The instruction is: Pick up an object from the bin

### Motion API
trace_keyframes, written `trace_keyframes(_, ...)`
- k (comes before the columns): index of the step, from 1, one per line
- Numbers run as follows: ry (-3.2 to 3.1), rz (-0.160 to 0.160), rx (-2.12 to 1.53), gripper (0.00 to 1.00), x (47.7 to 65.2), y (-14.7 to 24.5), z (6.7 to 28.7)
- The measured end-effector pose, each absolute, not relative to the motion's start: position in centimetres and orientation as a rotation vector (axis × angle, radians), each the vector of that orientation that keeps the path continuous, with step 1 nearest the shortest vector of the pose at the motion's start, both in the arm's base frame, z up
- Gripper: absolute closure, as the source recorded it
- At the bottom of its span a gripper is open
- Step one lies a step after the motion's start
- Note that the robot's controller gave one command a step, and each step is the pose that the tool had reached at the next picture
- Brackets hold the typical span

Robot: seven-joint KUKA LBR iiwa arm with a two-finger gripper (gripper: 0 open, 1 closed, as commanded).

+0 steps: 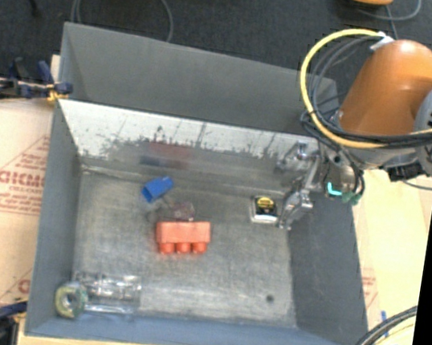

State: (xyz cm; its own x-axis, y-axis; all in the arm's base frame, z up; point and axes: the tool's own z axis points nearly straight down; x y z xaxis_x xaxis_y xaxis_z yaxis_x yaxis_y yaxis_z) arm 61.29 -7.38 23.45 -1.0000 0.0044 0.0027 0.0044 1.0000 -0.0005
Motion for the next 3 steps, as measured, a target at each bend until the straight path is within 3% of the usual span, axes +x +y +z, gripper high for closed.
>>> trace_keyframes(1,-3.148,-0.001,-0.126,0.0,64.1,-8.5,7.2)
trace_keyframes(2,-3.134,-0.011,-0.165,0.0,65.4,-11.9,7.4)
trace_keyframes(3,-3.15,0.0,-0.166,1.0,65.7,-12.1,7.5)
